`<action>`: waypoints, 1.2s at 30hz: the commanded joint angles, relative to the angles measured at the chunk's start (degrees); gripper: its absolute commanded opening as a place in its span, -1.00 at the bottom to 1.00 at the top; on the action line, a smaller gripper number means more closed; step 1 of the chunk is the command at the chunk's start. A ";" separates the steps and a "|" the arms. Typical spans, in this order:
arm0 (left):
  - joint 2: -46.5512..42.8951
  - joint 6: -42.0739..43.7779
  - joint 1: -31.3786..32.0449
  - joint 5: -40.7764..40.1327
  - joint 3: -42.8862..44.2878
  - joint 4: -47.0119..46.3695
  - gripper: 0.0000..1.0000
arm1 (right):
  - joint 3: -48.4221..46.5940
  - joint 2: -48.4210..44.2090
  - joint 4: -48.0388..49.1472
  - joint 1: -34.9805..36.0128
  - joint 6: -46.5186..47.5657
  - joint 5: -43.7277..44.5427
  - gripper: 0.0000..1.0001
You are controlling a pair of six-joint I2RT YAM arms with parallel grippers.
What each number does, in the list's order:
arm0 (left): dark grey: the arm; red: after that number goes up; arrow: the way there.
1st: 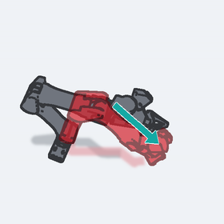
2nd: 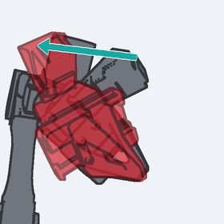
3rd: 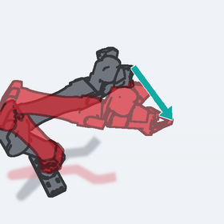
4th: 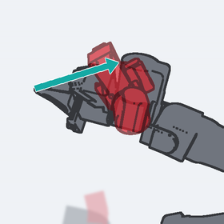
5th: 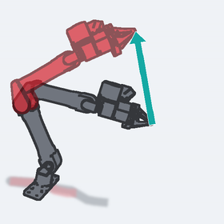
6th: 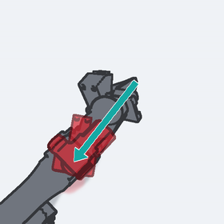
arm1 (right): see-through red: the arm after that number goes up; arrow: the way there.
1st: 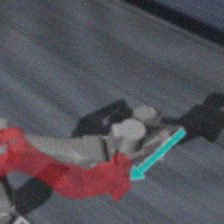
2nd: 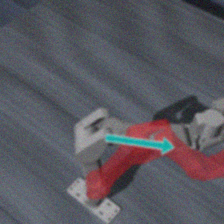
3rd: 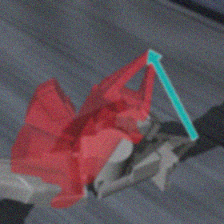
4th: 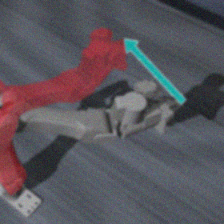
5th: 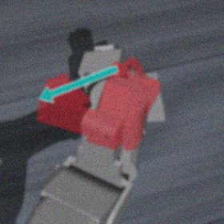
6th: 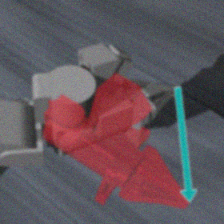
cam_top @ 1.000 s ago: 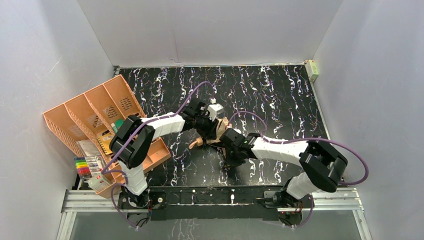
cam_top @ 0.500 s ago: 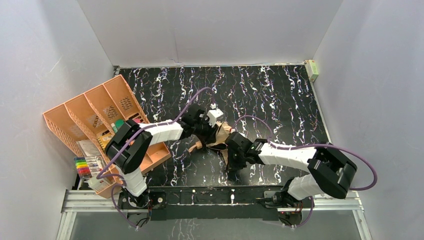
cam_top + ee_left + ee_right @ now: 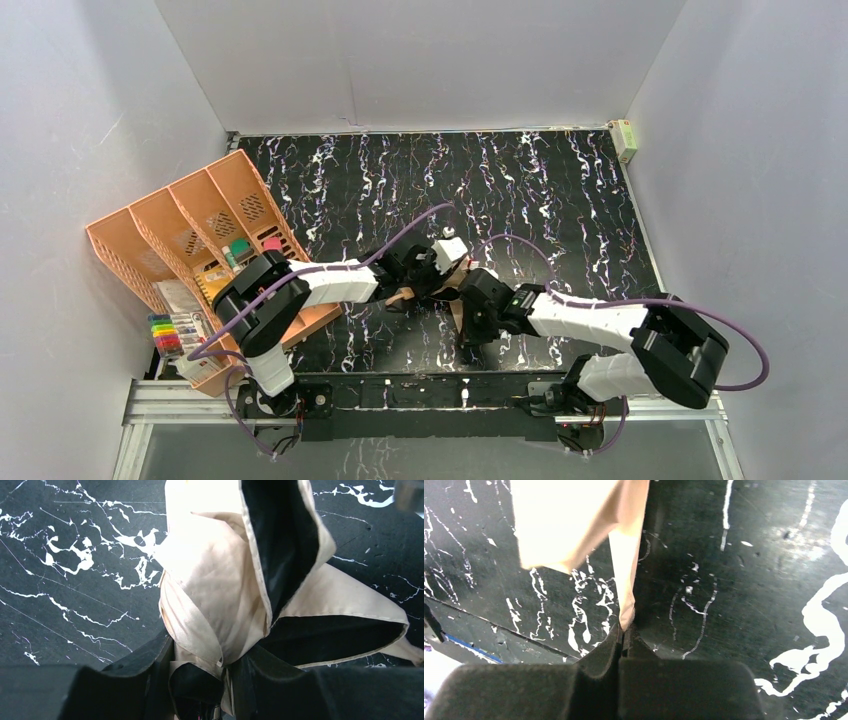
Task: Put away the umbrella
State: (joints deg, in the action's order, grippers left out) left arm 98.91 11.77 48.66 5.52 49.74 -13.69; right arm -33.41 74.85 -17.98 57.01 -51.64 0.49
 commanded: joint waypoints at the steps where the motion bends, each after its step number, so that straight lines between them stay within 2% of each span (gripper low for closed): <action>1: 3.89 5.60 -0.43 -7.70 -3.56 6.39 -1.00 | 1.49 -3.25 -9.27 1.16 -1.32 -0.88 -0.83; 4: 3.45 7.41 -0.07 -6.21 -3.97 6.75 -1.00 | 0.60 -5.87 -11.53 0.68 -1.77 3.28 -0.44; 7: 2.84 9.40 0.37 -3.20 -4.50 6.92 -1.00 | -0.63 -8.45 -14.57 -1.60 -0.81 5.75 -0.17; 12: 2.26 12.75 1.16 -2.76 -4.75 6.90 -1.00 | -3.06 -13.25 -17.52 -9.92 4.28 8.30 0.10; 15: 2.29 14.65 1.72 -2.92 -4.44 6.63 -1.00 | -3.99 -15.48 -14.47 -17.86 9.36 8.82 0.21; 18: 2.51 17.19 2.79 -3.54 -4.29 6.24 -1.00 | -5.71 -16.46 -10.12 -21.97 15.46 9.80 0.35; 23: 2.44 20.32 3.29 -4.11 -4.50 5.56 -1.00 | -9.80 -16.25 -6.17 -22.83 26.01 10.57 0.47; 27: 2.35 21.72 3.41 -4.27 -5.01 5.30 -1.00 | -14.22 -14.64 -9.60 -22.92 31.34 9.76 0.54; 32: 2.25 22.36 3.82 -4.53 -5.85 4.90 -1.00 | -14.95 -13.47 -10.29 -23.57 31.74 7.56 0.56; 36: 2.14 23.51 4.83 -6.54 -7.14 3.38 -1.00 | -14.81 -11.95 -8.06 -24.67 31.75 2.42 0.54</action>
State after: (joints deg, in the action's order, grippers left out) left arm 98.76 32.69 52.60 2.04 46.76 -19.07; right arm -46.50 61.67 -28.27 33.39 -22.00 7.66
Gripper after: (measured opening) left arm 0.330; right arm 0.773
